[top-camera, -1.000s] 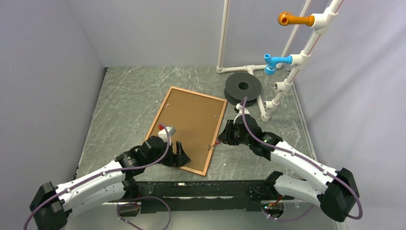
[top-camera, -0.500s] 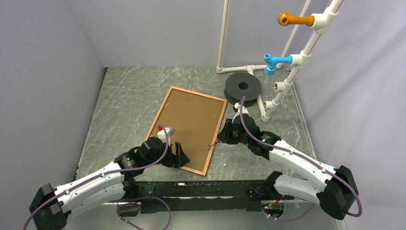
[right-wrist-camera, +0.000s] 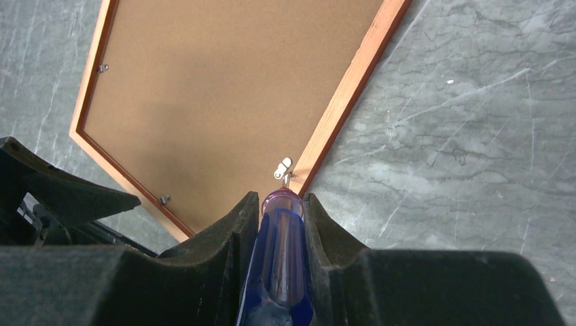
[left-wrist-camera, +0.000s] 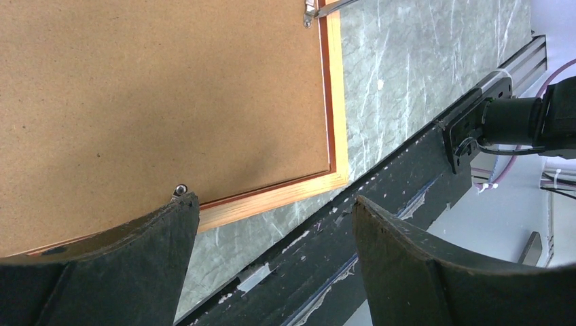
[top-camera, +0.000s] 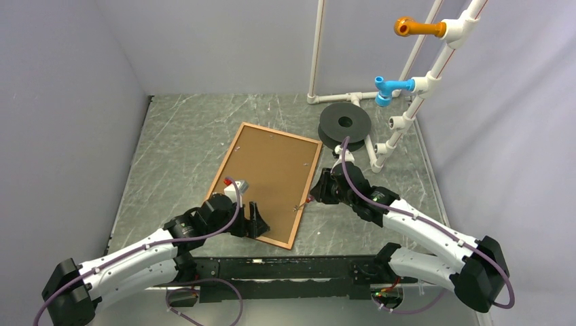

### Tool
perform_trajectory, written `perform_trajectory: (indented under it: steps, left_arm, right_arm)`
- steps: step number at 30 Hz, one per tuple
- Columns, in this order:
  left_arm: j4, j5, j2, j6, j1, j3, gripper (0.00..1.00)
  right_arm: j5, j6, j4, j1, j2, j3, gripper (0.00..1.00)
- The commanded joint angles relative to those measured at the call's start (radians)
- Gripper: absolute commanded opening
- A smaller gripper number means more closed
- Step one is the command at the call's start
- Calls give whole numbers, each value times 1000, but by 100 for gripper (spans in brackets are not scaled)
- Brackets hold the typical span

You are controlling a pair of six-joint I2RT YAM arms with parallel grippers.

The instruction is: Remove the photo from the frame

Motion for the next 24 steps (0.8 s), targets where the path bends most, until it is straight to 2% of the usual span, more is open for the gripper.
perform_trajectory:
  steps: [1, 11, 17, 24]
  left_arm:
    - [18, 13, -5, 9, 2, 26, 86]
    - [-7, 23, -16, 42, 2, 31, 86]
    - [-71, 46, 14, 194, 1, 108, 85]
    - [-64, 135, 137, 363, -18, 192, 81]
  right_arm:
    - [38, -19, 26, -1, 22, -5, 0]
    - [9, -23, 100, -1, 41, 14, 0]
    - [-35, -8, 162, -4, -23, -24, 0]
    - [70, -35, 49, -3, -125, 18, 0]
